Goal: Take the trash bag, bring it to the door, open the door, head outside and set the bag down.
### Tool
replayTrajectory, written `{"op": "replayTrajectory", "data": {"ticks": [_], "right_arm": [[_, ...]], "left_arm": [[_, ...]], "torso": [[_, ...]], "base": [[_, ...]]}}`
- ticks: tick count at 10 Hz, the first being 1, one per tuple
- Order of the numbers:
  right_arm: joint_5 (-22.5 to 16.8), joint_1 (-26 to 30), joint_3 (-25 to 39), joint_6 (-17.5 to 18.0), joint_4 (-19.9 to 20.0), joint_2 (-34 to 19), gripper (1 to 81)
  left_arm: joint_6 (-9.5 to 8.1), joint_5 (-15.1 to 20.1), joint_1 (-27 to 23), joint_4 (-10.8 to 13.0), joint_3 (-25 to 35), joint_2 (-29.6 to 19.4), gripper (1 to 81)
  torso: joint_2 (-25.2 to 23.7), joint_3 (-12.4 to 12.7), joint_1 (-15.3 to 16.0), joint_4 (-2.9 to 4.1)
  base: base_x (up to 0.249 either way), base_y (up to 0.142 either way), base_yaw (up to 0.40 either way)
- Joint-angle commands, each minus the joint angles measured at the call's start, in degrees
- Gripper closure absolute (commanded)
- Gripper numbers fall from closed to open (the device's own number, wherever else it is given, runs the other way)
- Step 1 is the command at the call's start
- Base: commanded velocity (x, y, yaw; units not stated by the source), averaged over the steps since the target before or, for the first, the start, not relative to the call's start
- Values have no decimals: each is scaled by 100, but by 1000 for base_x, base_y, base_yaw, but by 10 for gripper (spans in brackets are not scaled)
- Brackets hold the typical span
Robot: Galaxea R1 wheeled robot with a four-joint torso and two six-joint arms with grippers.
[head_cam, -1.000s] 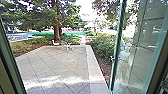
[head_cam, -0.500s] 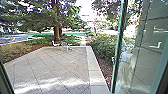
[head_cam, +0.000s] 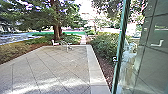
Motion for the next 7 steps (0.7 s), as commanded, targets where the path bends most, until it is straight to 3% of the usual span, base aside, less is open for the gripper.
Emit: {"op": "replayTrajectory", "data": {"ticks": [1,5,6,7], "right_arm": [[-275,237,25,-6,-10,87,10],[-284,264,26,-6,16,87,10],[-284,246,26,-6,-10,87,10],[-284,246,26,-6,-28,96,10]], "left_arm": [[50,293,-330,15,21,-46,811],[50,293,-313,15,21,-37,811],[50,293,-321,24,21,-37,811],[50,293,-321,24,21,-37,811]], "torso": [[0,0,0,0],[0,0,-2,0],[2,-2,0,418],[0,-2,-2,571]], "base": [[97,0,0],[97,0,0],[97,0,0],[97,0,0]]}}
